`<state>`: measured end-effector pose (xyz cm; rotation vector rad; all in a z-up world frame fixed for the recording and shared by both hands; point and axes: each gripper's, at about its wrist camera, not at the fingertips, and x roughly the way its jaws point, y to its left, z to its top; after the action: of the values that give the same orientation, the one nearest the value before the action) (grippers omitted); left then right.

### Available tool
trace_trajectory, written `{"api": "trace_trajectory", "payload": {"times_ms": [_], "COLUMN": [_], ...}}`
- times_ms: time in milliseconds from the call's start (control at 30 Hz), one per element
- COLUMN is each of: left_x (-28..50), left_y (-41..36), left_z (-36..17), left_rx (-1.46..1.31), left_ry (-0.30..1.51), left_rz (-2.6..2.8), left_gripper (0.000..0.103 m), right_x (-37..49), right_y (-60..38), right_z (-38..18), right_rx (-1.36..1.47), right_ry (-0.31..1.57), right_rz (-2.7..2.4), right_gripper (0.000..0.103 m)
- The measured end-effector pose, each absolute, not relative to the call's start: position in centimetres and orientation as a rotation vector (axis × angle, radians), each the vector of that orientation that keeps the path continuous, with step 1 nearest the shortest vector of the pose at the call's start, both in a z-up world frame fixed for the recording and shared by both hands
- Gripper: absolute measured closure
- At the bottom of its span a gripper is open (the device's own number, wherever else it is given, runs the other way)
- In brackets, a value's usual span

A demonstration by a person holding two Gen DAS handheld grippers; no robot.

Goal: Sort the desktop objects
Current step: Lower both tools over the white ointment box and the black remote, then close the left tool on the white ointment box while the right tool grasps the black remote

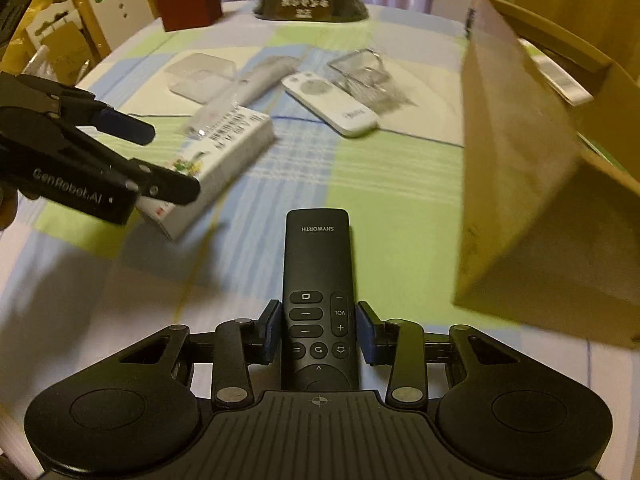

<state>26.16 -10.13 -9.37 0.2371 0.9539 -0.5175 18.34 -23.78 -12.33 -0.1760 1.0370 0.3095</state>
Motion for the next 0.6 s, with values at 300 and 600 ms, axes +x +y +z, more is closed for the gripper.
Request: {"api": "trace_trajectory", "payload": {"times_ms": [300,600], "left_x": [26.8,26.9], "left_y": [-11.6,-11.6], "left_z": [-10.6,-11.3], "left_rx": [0.285,0.289], "left_ry": [0.971,0.999], "left_rz": [-0.495,-0.49], "left_gripper": [0.038,0.063], "right_x": [17.4,17.9], "right_y": [-24.8,-24.9], "right_z": [-12.3,-12.7], "right_rx": [-0.192,-0.164], "right_ry": [1.013,0.991], "right_rz": [0.32,0.321], "right_gripper": [0.064,0.04]}}
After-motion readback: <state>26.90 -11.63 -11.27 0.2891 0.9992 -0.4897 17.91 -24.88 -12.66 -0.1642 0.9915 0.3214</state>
